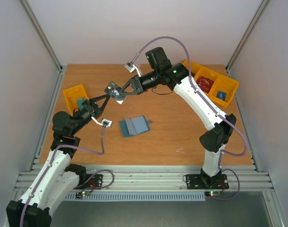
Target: Take the credit cards out of the card holder
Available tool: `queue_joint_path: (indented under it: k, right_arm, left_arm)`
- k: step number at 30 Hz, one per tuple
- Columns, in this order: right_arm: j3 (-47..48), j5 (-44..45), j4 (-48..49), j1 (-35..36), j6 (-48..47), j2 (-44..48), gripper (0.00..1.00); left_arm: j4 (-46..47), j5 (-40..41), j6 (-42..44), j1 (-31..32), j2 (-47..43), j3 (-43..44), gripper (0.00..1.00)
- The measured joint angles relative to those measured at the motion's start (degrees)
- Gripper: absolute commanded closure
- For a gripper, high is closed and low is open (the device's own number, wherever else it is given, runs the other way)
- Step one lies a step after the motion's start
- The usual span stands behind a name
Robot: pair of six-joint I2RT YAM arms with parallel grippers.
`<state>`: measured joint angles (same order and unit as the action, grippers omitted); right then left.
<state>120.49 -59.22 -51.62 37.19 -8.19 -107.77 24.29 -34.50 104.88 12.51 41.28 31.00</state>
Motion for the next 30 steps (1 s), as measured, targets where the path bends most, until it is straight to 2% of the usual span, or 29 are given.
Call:
queue_joint_path:
  k: [2, 3, 4, 5, 6, 7, 10, 17, 21, 30]
  right_arm:
    - [0.44, 0.11, -1.2, 0.02, -0.85, -0.35, 0.99]
    - [0.61, 0.2, -1.75, 0.02, -1.25, -0.39, 0.99]
    - [1.29, 0.5, -2.73, 0.0, -2.05, -0.52, 0.99]
    - [1.84, 0.85, -3.56, -0.2, -2.78, -0.61, 0.99]
    - [2.67, 1.29, -4.87, -0.35, -3.76, -0.72, 0.99]
    - [4.24, 2.16, -7.1, -0.7, -5.25, -0.92, 0.99]
    - [8.79, 5.09, -12.7, -3.85, -9.81, -1.44, 0.99]
    - [18.69, 18.56, -24.0, -21.99, -24.83, -4.81, 0.99]
    - [19.12, 26.88, -26.14, -28.09, -35.01, -8.07, 0.99]
    - [21.05, 41.72, -24.28, -31.74, -52.96, -16.55, 0.99]
  left_arm:
    - [-0.04, -0.02, -0.04, 0.0, 0.0, 0.0, 1.0]
    - [-0.22, -0.02, -0.04, 0.0, -0.02, 0.0, 0.94]
    - [-0.59, -0.02, -0.04, 0.02, -0.09, 0.0, 0.74]
    - [-0.98, -0.02, -0.17, 0.07, -0.24, 0.0, 0.49]
    - [-1.6, -0.04, -0.63, 0.2, -0.57, 0.0, 0.18]
    - [-2.84, 0.02, -1.46, 0.22, -1.27, 0.0, 0.03]
    - [-7.78, 0.09, -3.32, 0.22, -3.65, 0.0, 0.01]
    - [-28.44, 0.55, -10.78, 0.22, -8.76, 0.04, 0.01]
    - [-35.63, 2.73, -22.34, 0.22, -9.09, 0.04, 0.01]
    - [-41.64, 11.04, -54.75, 0.22, -5.79, 0.42, 0.01]
